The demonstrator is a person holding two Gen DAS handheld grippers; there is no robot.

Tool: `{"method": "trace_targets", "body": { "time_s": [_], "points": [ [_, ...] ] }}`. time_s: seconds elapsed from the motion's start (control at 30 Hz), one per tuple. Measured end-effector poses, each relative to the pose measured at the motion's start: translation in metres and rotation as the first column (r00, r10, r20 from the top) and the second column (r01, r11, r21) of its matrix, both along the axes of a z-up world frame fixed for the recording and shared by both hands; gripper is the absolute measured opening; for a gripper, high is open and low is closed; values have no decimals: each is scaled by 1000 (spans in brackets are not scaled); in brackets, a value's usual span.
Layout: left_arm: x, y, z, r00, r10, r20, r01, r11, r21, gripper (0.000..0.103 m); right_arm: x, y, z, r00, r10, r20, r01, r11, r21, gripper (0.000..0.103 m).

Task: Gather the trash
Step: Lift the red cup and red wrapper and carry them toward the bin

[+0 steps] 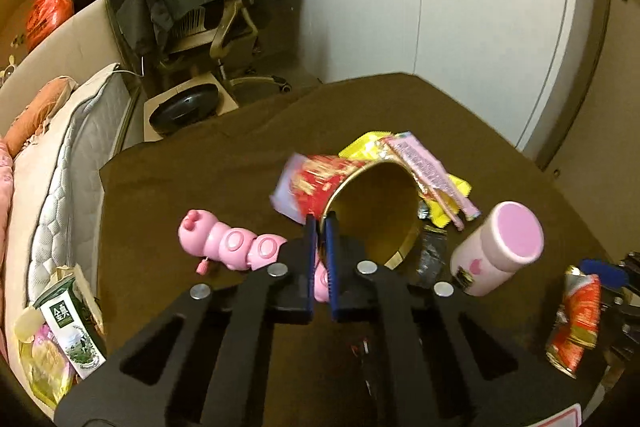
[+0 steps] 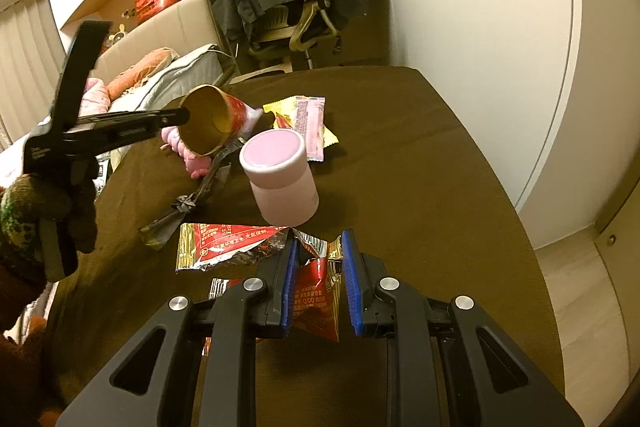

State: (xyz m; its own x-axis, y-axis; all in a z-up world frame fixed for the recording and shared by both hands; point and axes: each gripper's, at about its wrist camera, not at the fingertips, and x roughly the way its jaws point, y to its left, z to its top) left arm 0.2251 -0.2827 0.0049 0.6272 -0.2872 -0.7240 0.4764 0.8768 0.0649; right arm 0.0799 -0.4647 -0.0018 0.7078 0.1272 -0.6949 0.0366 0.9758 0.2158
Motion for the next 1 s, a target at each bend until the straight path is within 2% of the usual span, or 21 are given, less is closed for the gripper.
{"method": "trace_targets", "body": {
  "time_s": [0.27,0.57,1.0],
  "points": [
    [-42,21,38,998,-59,16,60,995,-81,4,-5,12,15,1000,10,22,-10,1000,-25,21],
    [-75,47,57,996,-92,9,93,987,-130,4,-11,29,29,999,31,28,-29,998,-50,21],
    [-94,119,75,999,-44,16,46,980,-192,4,1,74,58,995,87,50,-81,990,-113,21]
  ]
}}
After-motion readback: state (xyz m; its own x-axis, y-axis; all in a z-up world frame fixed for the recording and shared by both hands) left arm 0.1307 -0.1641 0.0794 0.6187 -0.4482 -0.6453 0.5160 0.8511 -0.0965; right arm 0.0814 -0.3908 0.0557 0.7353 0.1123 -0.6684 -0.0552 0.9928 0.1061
